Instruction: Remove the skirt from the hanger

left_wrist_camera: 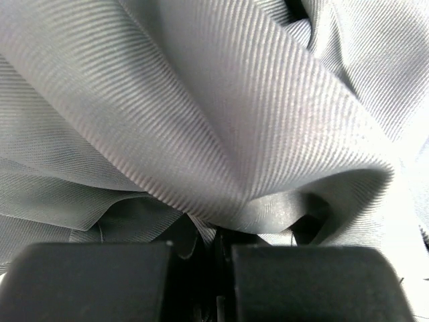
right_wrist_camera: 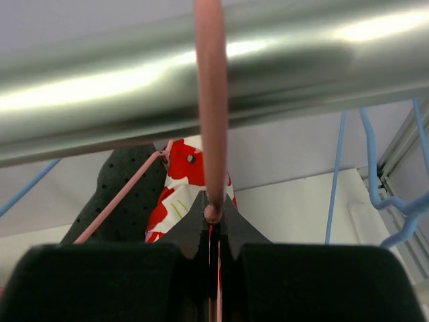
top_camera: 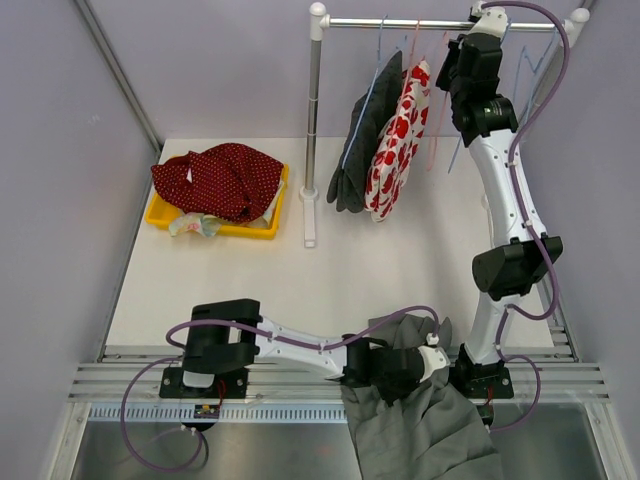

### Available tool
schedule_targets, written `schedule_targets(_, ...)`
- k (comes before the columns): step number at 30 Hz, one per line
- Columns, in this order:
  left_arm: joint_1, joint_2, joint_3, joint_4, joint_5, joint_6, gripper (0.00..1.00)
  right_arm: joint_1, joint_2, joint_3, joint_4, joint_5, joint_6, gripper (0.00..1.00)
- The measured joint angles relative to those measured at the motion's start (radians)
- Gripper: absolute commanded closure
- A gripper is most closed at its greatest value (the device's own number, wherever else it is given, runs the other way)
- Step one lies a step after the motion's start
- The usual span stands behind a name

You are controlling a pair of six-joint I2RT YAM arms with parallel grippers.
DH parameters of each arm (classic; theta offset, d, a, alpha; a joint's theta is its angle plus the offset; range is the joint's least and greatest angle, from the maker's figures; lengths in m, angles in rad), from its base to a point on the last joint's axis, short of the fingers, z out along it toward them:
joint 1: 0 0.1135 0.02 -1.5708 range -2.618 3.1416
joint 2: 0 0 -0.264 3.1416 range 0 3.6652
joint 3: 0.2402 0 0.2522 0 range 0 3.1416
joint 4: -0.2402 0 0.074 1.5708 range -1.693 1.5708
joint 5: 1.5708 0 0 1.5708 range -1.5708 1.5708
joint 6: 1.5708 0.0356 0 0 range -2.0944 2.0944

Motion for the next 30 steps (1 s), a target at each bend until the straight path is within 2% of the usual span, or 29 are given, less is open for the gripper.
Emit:
schedule_targets(5,0.000,-0.003,0.002,-0.006,-0.003,0.001,1.00,0.000,-0.049,-0.093,0.056,0.002,0.002,1.00)
schedule_targets(8,-0.004,-0.026,0.024,-0.078,-0.034,0.008,1.00,0.000,-0.070,-0.120,0.058,0.002,0.002,1.00)
schedule_targets(12,-0.010,-0.143,0.076,-0.217,-0.118,0.027,1.00,0.000,-0.095,-0.154,0.063,0.003,0.008,1.00)
schedule_targets(17,-0.016,-0.323,0.212,-0.383,-0.285,0.054,1.00,0.000,-0.148,-0.231,0.091,0.004,0.016,1.00)
schedule_targets(20,-0.006,-0.411,0.313,-0.496,-0.404,0.074,1.00,0.000,-0.177,-0.265,0.090,0.016,0.026,0.61)
schedule_targets(21,0.002,-0.435,0.344,-0.528,-0.441,0.082,1.00,0.000,-0.186,-0.276,0.078,0.024,0.032,0.45)
schedule_targets(23,0.031,-0.474,0.402,-0.591,-0.505,0.102,1.00,0.000,-0.197,-0.303,0.061,0.032,0.037,0.34)
schedule_targets(27,0.118,-0.541,0.483,-0.686,-0.616,0.148,1.00,0.000,-0.212,-0.358,0.042,0.045,0.036,0.29)
schedule_targets(29,0.159,-0.559,0.516,-0.725,-0.658,0.167,1.00,0.000,-0.215,-0.371,0.024,0.047,0.039,0.18)
schedule_targets(30,0.175,-0.564,0.539,-0.748,-0.680,0.178,1.00,0.000,-0.215,-0.373,0.018,0.048,0.038,0.09)
